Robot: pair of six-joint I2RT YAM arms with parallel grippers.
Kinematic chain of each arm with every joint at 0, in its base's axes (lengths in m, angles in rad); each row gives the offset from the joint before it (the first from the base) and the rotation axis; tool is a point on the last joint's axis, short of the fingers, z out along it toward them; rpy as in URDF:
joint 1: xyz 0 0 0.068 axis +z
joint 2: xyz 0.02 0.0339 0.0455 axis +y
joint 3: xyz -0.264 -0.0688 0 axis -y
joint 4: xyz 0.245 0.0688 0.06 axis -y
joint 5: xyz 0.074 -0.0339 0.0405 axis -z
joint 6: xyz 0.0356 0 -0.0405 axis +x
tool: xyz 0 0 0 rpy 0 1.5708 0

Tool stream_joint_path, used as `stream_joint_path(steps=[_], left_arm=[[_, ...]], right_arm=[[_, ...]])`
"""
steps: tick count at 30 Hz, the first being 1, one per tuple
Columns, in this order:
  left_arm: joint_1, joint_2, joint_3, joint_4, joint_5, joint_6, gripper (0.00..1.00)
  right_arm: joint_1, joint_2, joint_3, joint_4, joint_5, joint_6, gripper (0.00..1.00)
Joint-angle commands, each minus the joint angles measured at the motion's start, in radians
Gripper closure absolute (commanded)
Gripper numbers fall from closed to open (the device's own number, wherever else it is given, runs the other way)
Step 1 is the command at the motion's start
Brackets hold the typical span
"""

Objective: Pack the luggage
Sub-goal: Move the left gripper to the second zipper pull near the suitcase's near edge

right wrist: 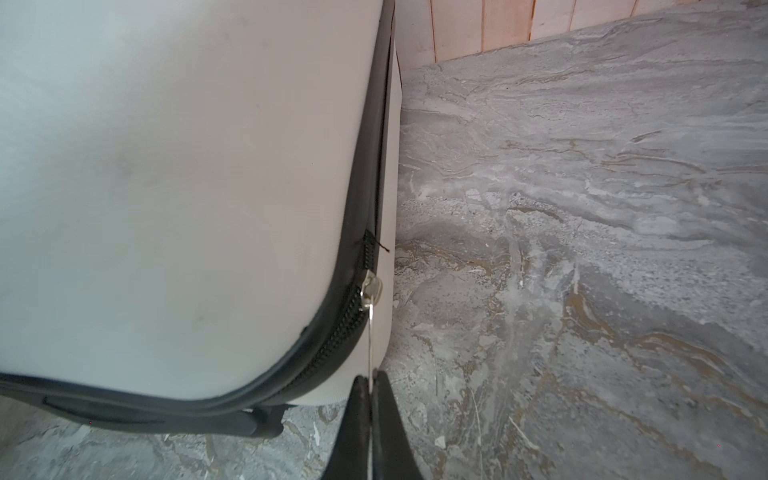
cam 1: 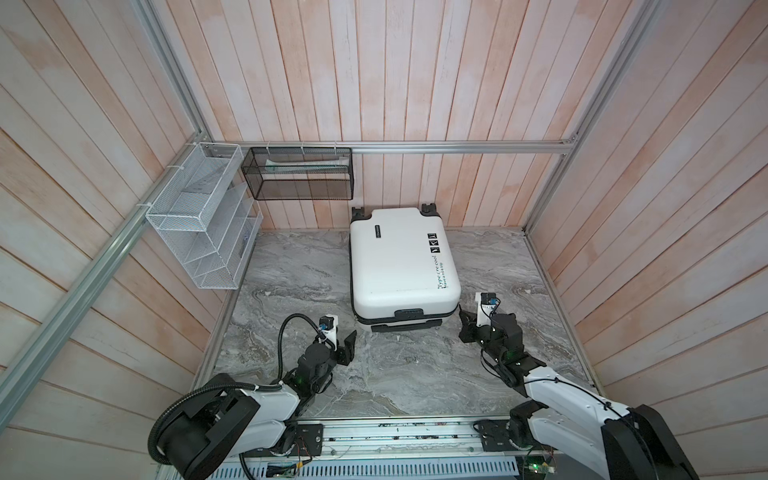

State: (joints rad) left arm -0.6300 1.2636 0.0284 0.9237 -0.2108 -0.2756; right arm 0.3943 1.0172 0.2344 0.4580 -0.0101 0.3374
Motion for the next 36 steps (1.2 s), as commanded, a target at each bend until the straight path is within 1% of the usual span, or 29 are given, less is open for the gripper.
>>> stream_joint_path(steps=[1, 6, 7, 12, 16, 23, 30, 36], left_arm=[[-0.004, 0.042, 0.013, 0.151, 0.020, 0.071, 0.36], [-0.005, 0.083, 0.013, 0.207, 0.028, 0.108, 0.38], [-0.004, 0.087, 0.013, 0.213, 0.030, 0.113, 0.40], [-0.004, 0.104, 0.032, 0.205, 0.044, 0.137, 0.46], [-0.003, 0.117, 0.038, 0.214, 0.029, 0.142, 0.46], [0.006, 0.185, 0.038, 0.295, 0.015, 0.134, 0.43], [0.025, 0.197, 0.043, 0.308, 0.031, 0.129, 0.43], [0.038, 0.194, 0.040, 0.314, 0.059, 0.129, 0.46]], right_arm=[[-0.004, 0.001, -0.018, -0.004, -0.017, -0.003, 1.00], [-0.004, 0.003, -0.018, -0.004, -0.017, -0.003, 1.00], [-0.005, 0.006, -0.018, -0.004, -0.016, -0.003, 1.00], [-0.004, 0.006, -0.019, -0.003, -0.018, -0.005, 1.00], [-0.005, 0.012, -0.018, -0.001, -0.021, -0.006, 1.00], [-0.004, 0.015, -0.017, -0.002, -0.029, -0.012, 1.00], [-0.005, 0.014, -0.018, 0.000, -0.036, -0.013, 1.00], [-0.005, 0.020, -0.017, 0.003, -0.039, -0.015, 1.00]])
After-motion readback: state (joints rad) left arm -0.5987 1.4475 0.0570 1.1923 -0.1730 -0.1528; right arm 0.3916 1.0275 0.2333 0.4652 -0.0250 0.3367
